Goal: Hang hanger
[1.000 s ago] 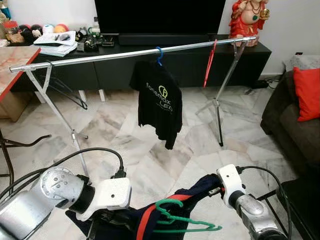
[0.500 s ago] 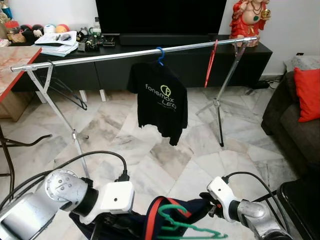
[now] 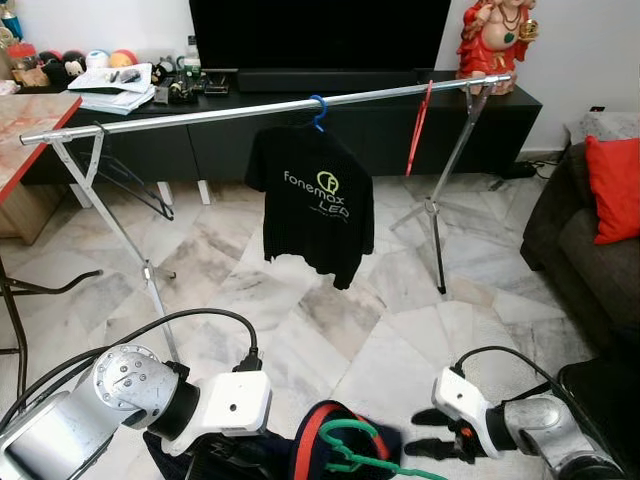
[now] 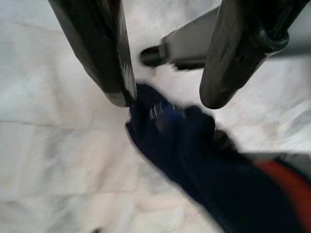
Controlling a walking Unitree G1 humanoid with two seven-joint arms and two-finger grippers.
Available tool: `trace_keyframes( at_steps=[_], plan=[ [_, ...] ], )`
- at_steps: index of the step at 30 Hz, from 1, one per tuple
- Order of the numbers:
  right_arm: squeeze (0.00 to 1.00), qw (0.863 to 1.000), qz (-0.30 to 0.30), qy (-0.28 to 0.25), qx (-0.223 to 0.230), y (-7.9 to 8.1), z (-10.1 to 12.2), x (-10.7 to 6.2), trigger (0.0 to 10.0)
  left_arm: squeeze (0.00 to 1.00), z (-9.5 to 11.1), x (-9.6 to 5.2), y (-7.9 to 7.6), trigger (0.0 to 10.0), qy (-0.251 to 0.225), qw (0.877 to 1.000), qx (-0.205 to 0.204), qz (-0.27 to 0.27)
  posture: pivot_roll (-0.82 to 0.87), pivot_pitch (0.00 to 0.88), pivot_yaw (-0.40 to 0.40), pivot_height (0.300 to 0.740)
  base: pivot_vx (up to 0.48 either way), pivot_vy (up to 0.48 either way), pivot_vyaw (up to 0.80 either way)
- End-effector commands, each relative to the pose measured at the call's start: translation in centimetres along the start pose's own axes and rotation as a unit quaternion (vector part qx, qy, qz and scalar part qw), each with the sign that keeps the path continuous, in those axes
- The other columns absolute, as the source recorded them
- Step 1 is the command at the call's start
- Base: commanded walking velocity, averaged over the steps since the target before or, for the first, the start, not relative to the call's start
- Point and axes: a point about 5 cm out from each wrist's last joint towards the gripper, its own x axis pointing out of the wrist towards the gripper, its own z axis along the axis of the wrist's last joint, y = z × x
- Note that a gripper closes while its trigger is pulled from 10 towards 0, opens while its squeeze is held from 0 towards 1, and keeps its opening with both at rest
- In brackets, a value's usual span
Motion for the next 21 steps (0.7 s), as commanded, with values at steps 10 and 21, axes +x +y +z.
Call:
trace_keyframes(
  at_steps=[10,21],
  plan=[
    [0.0,0.993,-0.089,0.039,-0.059,-2.3,0.9,-2.9,10.0,0.0,0.5,0.3,0.0,10.0,-0.014,1.0,0.012,-0.005,0.02,0.066,-0.043,0.74,0.0,0.0,0.0],
    [0.0,0.951,-0.282,-0.089,-0.09,-6.6,7.0,-10.7,10.0,0.0,0.0,0.3,1.7,10.0,-0.152,0.982,-0.07,0.085,0.0,0.073,-0.045,0.74,0.0,0.0,0.0]
  ],
)
